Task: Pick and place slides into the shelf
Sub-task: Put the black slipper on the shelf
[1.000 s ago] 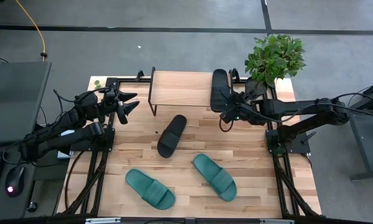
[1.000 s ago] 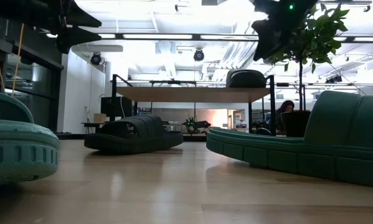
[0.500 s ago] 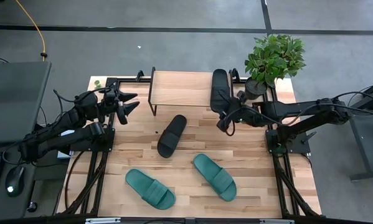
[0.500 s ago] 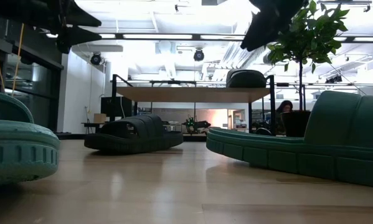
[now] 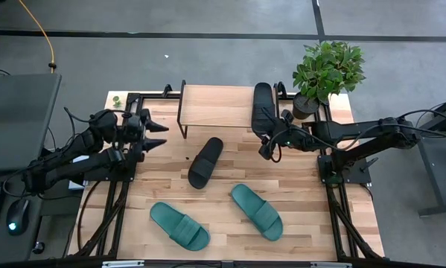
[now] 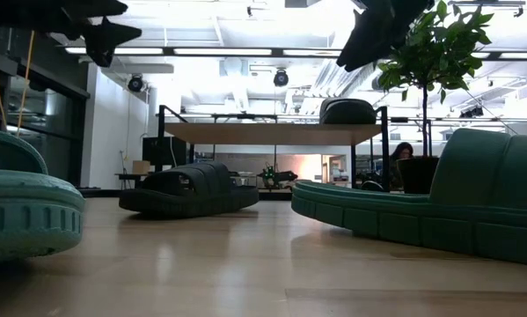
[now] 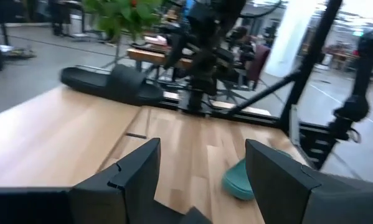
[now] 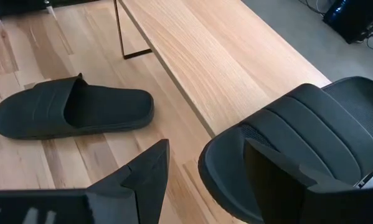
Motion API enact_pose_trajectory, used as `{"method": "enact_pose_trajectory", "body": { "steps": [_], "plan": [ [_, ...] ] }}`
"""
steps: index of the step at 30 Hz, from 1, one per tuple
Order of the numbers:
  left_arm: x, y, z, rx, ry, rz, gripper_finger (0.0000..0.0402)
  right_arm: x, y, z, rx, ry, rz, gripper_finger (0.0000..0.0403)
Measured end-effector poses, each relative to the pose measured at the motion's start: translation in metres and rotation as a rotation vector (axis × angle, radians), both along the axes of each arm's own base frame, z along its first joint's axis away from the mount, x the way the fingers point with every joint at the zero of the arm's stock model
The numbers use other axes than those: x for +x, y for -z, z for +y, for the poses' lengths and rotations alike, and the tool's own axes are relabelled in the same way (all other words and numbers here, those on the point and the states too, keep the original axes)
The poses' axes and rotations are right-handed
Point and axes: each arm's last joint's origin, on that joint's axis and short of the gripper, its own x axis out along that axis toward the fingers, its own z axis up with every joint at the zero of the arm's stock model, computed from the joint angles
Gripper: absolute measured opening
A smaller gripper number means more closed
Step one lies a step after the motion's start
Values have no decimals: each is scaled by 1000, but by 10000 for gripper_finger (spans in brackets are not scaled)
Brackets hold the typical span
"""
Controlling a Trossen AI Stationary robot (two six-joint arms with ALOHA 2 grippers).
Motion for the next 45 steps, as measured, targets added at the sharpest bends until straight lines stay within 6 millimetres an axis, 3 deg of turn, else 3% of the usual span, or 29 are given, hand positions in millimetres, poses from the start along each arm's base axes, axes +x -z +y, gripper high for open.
{"method": "enact_pose_trajectory", "body": {
  "steps": [15,25,33,38,45],
  "plan": [
    [0,8,-7,-107,172,64,216,2,-2,0,15,12,-34,197],
    [9,9,-25,-78,217,89,216,3,-1,0,46,30,-64,197],
    [12,5,-33,-31,191,55,216,33,22,4,69,-118,-1,197],
    [12,4,-35,-27,203,45,216,53,29,-2,117,-246,-54,197],
    [15,6,-35,-33,197,70,216,56,30,-10,136,-252,-71,197]
  ]
}}
